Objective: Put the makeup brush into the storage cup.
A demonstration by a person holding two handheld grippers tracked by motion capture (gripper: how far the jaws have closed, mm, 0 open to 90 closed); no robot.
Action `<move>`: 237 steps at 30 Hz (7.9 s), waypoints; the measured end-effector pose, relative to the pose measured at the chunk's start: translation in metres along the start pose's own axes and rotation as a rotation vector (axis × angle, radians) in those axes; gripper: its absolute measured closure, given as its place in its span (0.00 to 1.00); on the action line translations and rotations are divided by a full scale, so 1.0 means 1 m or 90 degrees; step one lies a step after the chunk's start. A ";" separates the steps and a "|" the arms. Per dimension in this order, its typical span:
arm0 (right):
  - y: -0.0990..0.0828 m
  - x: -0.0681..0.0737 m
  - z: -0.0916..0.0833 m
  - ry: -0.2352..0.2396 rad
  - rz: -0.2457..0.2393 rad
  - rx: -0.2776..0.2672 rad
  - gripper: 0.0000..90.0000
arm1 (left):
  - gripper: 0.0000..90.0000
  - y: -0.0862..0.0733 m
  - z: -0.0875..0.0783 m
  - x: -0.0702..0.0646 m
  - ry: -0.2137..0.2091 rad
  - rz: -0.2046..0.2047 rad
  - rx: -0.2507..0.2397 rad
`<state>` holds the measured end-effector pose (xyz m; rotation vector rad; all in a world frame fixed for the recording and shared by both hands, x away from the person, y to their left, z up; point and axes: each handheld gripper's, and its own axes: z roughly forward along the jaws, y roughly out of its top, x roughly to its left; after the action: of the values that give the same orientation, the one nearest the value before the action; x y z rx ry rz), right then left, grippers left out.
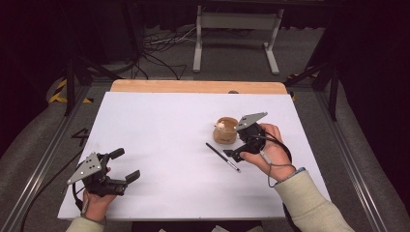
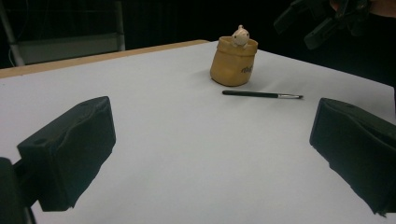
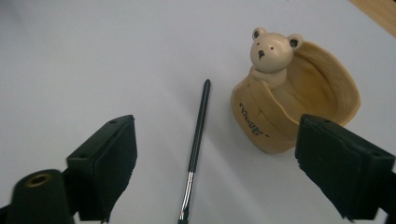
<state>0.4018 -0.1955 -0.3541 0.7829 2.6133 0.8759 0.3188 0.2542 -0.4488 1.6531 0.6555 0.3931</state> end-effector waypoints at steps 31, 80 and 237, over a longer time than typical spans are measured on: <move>0.018 0.000 0.053 0.011 0.005 0.250 0.32 | 0.01 0.000 0.001 0.001 -0.007 -0.004 0.006; 0.018 0.016 0.095 0.046 -0.006 0.375 0.94 | 0.04 0.003 0.012 0.001 -0.032 0.001 0.041; 0.004 0.052 -0.013 0.295 -0.251 -0.127 0.86 | 0.93 0.038 0.097 -0.047 -0.403 0.080 0.084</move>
<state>0.3558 -0.1695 -0.3462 -0.0024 2.8457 1.2826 0.3475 0.1456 -0.4250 1.8196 0.1051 -0.0967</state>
